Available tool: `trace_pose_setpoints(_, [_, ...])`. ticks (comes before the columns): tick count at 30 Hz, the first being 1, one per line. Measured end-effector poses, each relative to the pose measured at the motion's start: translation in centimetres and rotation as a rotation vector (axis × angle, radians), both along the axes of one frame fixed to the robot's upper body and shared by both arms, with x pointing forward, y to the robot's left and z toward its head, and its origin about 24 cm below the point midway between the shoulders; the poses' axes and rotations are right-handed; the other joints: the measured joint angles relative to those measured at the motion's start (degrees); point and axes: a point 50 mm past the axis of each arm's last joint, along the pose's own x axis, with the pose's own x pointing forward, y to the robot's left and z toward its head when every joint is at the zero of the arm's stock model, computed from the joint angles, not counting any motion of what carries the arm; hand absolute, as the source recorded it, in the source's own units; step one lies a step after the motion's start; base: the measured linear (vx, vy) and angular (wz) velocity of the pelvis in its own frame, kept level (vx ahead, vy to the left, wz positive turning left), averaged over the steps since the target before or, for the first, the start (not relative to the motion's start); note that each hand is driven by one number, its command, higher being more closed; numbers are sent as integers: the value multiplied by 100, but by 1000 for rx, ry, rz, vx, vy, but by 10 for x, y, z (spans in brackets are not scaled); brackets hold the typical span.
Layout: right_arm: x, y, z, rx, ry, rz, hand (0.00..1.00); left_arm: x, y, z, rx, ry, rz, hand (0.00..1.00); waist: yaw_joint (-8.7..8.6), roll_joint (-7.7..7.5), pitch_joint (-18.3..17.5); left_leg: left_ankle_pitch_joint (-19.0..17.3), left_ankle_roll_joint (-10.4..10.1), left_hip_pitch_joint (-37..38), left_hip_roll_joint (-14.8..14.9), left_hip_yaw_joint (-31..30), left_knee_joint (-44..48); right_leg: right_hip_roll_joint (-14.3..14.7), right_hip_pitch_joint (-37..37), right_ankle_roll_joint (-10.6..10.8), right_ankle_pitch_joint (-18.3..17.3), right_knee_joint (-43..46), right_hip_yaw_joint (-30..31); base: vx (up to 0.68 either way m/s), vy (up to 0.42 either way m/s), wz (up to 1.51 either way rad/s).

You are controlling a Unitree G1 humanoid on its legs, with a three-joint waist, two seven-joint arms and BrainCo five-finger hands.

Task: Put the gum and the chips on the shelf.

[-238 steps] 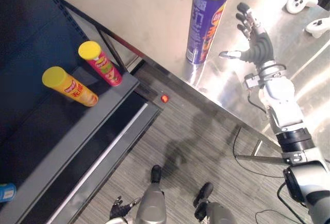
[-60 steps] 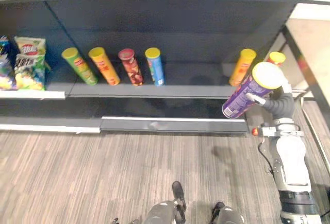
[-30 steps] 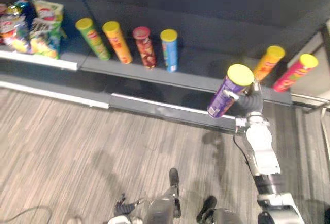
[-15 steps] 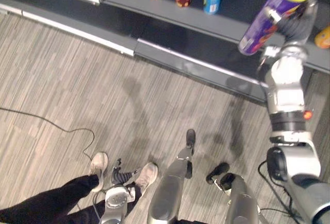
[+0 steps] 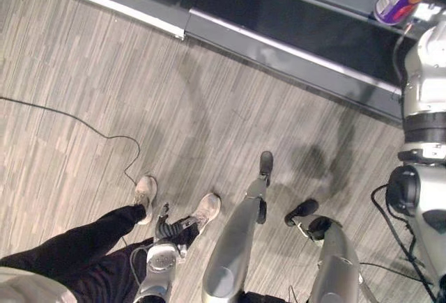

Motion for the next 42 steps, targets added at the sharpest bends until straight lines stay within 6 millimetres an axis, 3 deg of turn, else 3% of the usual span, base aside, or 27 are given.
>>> trace_pose_setpoints(5, [-8, -3, 19, 2, -55, -13, 100, 3, -1, -1, 2, 4, 12, 0, 58, 72, 34, 45, -17, -238, -16, -46, 19, -84, -224, -40, -85, 174, -100, -15, -100, 9])
trace_pose_setpoints(20, [-31, 7, 70, -45, -201, -30, 100, 9, -6, 1, -64, -32, 75, 0, 41, 69, 35, 101, -34, -653, -149, -42, -24, -506, -604, -45, -181, 690, -494, -7, -70, 10])
trace_pose_setpoints(25, [-36, 9, 76, -84, -212, -65, 100, 15, -7, 4, -69, -52, 79, 0, 13, 62, 39, 127, -1, -702, -181, -33, -44, -630, -627, -46, -180, 883, -597, -30, -63, 16])
trace_pose_setpoints(31, [-41, 26, 91, -175, -245, -113, 100, 14, -8, 3, -120, -63, 137, 0, -95, 33, 43, 141, 15, -817, -209, -4, -53, -703, -741, -45, -180, 970, -639, -49, -54, 6])
trace_pose_setpoints(41, [-38, 33, 91, -273, -204, -189, 100, 13, -10, 2, -136, -63, 145, 0, -135, 25, 41, 169, 39, -830, -217, 1, -50, -758, -783, -45, -180, 1082, -640, -66, -64, 2])
trace_pose_setpoints(42, [-38, 33, 91, -281, -201, -193, 0, 13, -11, 1, -153, -67, 156, 0, -148, 25, 41, 180, 51, -844, -217, 6, -49, -761, -800, -45, -180, 1081, -640, -77, -61, -3])
